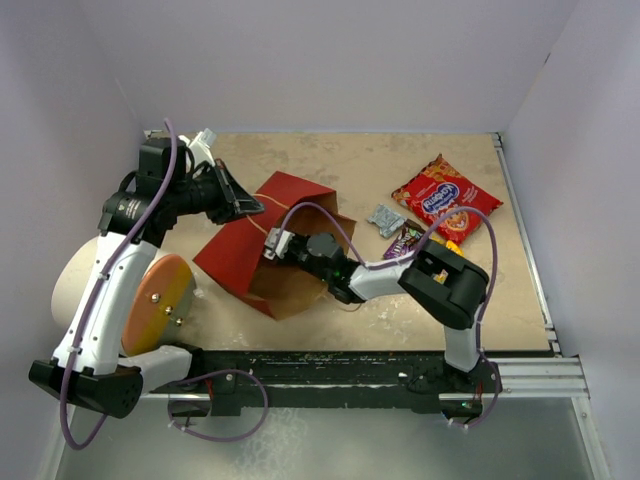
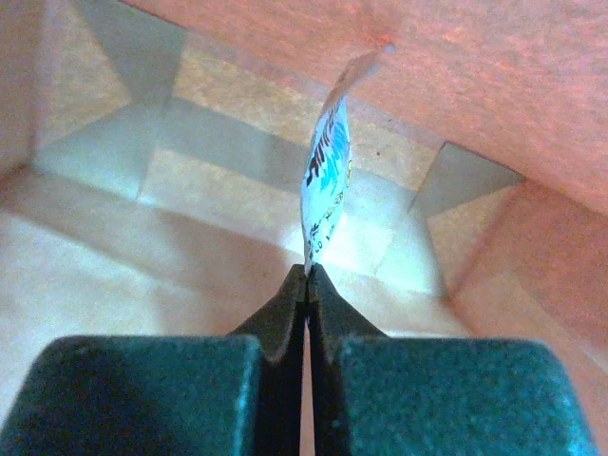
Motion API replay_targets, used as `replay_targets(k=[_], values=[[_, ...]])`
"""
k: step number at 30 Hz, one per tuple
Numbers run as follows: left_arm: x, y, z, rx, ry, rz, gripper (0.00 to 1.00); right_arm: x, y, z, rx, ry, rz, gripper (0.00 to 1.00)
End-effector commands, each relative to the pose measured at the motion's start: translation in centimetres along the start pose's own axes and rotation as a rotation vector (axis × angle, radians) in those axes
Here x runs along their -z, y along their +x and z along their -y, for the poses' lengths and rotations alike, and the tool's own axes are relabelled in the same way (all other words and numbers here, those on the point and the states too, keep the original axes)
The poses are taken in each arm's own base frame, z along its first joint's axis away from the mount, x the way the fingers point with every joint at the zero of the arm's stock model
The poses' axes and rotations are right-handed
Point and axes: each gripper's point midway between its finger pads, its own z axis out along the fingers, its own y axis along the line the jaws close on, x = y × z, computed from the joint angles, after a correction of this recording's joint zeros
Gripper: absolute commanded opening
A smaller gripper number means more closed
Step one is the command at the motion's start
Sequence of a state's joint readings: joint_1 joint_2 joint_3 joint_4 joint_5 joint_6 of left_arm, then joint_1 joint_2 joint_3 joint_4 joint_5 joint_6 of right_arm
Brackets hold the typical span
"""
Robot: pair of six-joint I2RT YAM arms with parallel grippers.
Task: Take the snacks out of the paper bag
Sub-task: Take out the snack from the paper bag, then place the snack at the center of the board.
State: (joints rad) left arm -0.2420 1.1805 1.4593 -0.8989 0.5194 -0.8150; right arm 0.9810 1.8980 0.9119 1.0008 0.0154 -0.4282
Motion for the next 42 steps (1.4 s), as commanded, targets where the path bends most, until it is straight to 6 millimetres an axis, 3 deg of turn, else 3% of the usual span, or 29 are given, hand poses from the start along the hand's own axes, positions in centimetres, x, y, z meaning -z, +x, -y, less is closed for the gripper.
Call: replay_targets(k=[1,6,14,22,26,31,34,37,42], values=[[0.2,-2.1,1.3,-0.020,0.041,0.073,0.00,1.8,-3.9,-2.2,-0.080,-0.153,0.150,0.00],[-0.1,-2.6,1.3,-0.015,0.043,0.095,0.00,3.7,-4.4,-3.7,-0.117,-0.240,0.161,0.00],[-0.2,-3.4,0.7,-0.031,0.011,0.133,0.00,7.7,-7.8,-2.9,-0.129,-0.276,0.194,0.00],[-1.4,-4.5,0.2,-0.047,0.007,0.147,0.00,14.9,-8.5,-0.9,0.057,-0.298,0.087,0.00],[-2.3,-4.9,0.5,-0.041,0.037,0.146,0.00,18.7,-9.2,2.3,0.112,-0.194,0.022,0.00],[-2.7,-5.2,0.6,-0.037,0.054,0.151,0.00,22.7,-9.9,9.1,0.110,0.090,-0.037,0.00],[-2.6,-5.1,0.5,-0.036,0.053,0.155,0.00,24.4,-9.1,14.0,0.045,0.305,-0.090,0.00],[-2.3,-4.9,0.3,-0.043,0.045,0.161,0.00,24.8,-6.8,17.0,-0.007,0.383,-0.175,0.00],[-2.1,-4.4,-0.3,-0.049,0.025,0.152,0.00,23.8,-5.6,18.7,-0.098,0.418,-0.186,0.00]])
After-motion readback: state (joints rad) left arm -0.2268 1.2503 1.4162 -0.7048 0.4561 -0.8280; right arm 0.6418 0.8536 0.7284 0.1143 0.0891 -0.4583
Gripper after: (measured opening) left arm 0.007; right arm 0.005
